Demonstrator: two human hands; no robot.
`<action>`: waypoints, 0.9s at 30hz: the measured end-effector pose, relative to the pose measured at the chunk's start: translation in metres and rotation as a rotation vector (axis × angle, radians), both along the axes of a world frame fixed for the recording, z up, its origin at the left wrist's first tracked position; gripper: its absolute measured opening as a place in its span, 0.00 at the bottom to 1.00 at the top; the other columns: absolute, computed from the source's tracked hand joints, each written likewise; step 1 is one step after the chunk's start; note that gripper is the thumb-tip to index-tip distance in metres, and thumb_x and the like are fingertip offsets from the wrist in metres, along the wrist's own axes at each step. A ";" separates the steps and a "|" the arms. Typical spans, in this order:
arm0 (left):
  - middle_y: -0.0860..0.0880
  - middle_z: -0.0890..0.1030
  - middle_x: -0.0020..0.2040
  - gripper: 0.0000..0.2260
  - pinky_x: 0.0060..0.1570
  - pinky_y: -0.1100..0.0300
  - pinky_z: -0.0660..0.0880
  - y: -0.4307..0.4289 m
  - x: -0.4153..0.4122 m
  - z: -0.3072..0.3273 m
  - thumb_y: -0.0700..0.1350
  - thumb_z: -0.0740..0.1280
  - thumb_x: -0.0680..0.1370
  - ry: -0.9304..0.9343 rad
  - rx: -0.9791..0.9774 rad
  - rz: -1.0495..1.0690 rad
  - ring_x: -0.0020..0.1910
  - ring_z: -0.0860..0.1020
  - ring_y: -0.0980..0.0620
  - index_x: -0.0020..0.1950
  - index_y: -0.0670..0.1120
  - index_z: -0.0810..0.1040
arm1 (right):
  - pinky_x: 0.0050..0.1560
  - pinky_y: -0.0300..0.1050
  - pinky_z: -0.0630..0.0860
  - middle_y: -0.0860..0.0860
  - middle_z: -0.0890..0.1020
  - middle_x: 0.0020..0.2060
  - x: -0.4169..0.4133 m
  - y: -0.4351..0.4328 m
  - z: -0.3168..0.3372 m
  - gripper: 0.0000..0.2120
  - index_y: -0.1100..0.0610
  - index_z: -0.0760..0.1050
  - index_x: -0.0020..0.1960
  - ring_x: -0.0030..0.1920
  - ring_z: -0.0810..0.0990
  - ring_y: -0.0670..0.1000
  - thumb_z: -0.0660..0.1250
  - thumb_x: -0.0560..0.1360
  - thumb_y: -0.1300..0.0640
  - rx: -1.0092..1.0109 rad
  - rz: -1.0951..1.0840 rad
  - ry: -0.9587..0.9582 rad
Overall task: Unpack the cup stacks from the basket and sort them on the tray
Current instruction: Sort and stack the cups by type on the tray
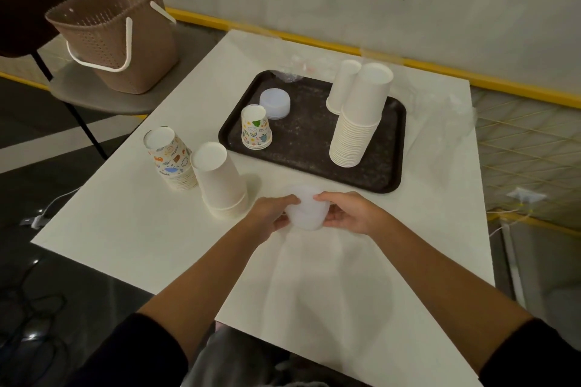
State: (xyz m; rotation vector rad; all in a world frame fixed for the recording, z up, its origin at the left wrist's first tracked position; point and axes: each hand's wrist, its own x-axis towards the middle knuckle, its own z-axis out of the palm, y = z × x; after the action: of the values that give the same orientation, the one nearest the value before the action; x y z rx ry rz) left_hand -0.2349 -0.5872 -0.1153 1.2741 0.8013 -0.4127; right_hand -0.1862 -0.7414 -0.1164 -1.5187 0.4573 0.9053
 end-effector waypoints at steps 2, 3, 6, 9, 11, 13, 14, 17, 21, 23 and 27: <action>0.43 0.77 0.50 0.07 0.46 0.60 0.75 -0.003 0.002 0.003 0.38 0.69 0.73 -0.014 -0.021 -0.005 0.47 0.77 0.48 0.49 0.40 0.76 | 0.58 0.53 0.77 0.59 0.76 0.56 -0.001 -0.004 0.002 0.21 0.62 0.74 0.60 0.56 0.77 0.58 0.72 0.69 0.59 0.013 -0.022 0.005; 0.43 0.78 0.48 0.04 0.44 0.61 0.75 -0.004 0.003 0.004 0.38 0.69 0.73 -0.018 -0.023 -0.014 0.44 0.77 0.49 0.46 0.41 0.76 | 0.58 0.53 0.77 0.59 0.76 0.56 -0.001 -0.006 0.003 0.21 0.62 0.73 0.60 0.56 0.77 0.59 0.73 0.69 0.59 0.015 -0.029 0.007; 0.44 0.77 0.46 0.03 0.41 0.62 0.74 -0.007 0.004 0.006 0.38 0.69 0.73 -0.021 -0.001 -0.038 0.40 0.76 0.51 0.42 0.43 0.75 | 0.58 0.53 0.76 0.60 0.76 0.56 -0.002 -0.008 0.006 0.21 0.62 0.74 0.60 0.55 0.78 0.58 0.72 0.69 0.59 -0.004 -0.028 -0.007; 0.43 0.77 0.48 0.03 0.41 0.62 0.74 -0.010 0.007 0.008 0.38 0.69 0.73 -0.023 0.027 -0.046 0.41 0.76 0.51 0.42 0.42 0.75 | 0.59 0.53 0.76 0.60 0.77 0.58 -0.001 -0.008 0.010 0.20 0.63 0.74 0.59 0.56 0.78 0.59 0.72 0.70 0.59 -0.010 -0.040 -0.045; 0.43 0.77 0.51 0.06 0.43 0.62 0.74 -0.012 0.010 0.011 0.39 0.70 0.73 -0.023 0.043 -0.053 0.46 0.76 0.48 0.48 0.40 0.76 | 0.58 0.52 0.76 0.60 0.78 0.58 0.002 -0.008 0.012 0.20 0.64 0.74 0.60 0.54 0.79 0.58 0.71 0.70 0.60 -0.021 -0.053 -0.088; 0.42 0.76 0.54 0.12 0.45 0.59 0.76 -0.013 0.014 0.015 0.40 0.70 0.73 -0.016 0.059 -0.057 0.51 0.76 0.46 0.54 0.39 0.75 | 0.57 0.51 0.77 0.60 0.78 0.57 0.004 -0.008 0.015 0.21 0.64 0.73 0.61 0.52 0.78 0.57 0.71 0.71 0.60 -0.043 -0.067 -0.117; 0.41 0.76 0.56 0.15 0.46 0.58 0.76 -0.014 0.016 0.018 0.40 0.70 0.73 -0.012 0.066 -0.060 0.53 0.76 0.45 0.58 0.38 0.74 | 0.57 0.51 0.77 0.59 0.77 0.57 0.005 -0.008 0.017 0.21 0.64 0.72 0.62 0.53 0.78 0.57 0.71 0.71 0.59 -0.052 -0.072 -0.123; 0.43 0.74 0.55 0.16 0.48 0.56 0.77 -0.013 0.022 0.028 0.40 0.70 0.73 -0.018 0.064 -0.072 0.51 0.76 0.46 0.58 0.39 0.72 | 0.54 0.50 0.78 0.59 0.76 0.58 0.008 -0.008 0.026 0.22 0.63 0.71 0.63 0.55 0.77 0.57 0.71 0.71 0.59 -0.044 -0.075 -0.128; 0.41 0.75 0.58 0.17 0.45 0.59 0.76 -0.003 0.038 0.050 0.40 0.70 0.72 -0.090 0.098 -0.106 0.50 0.76 0.47 0.59 0.38 0.72 | 0.50 0.48 0.78 0.59 0.76 0.57 0.018 -0.003 0.045 0.23 0.62 0.70 0.64 0.54 0.77 0.57 0.71 0.71 0.60 0.017 -0.097 -0.189; 0.41 0.76 0.60 0.20 0.49 0.57 0.77 0.003 0.048 0.063 0.41 0.70 0.73 -0.119 0.157 -0.129 0.53 0.76 0.46 0.62 0.37 0.71 | 0.53 0.50 0.78 0.59 0.76 0.57 0.025 0.002 0.057 0.23 0.61 0.69 0.63 0.55 0.77 0.58 0.70 0.71 0.61 0.049 -0.098 -0.220; 0.42 0.77 0.60 0.18 0.53 0.58 0.76 0.017 0.069 0.093 0.43 0.68 0.75 -0.208 0.237 -0.184 0.56 0.77 0.47 0.62 0.39 0.71 | 0.55 0.50 0.78 0.56 0.76 0.48 0.043 0.016 0.084 0.16 0.59 0.70 0.57 0.48 0.77 0.54 0.70 0.72 0.60 0.092 -0.105 -0.283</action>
State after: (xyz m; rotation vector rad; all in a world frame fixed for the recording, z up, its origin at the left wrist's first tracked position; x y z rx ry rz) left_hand -0.1660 -0.5701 -0.0223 1.5916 0.5702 -0.3315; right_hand -0.1431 -0.7256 -0.0326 -1.4960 0.2827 0.6102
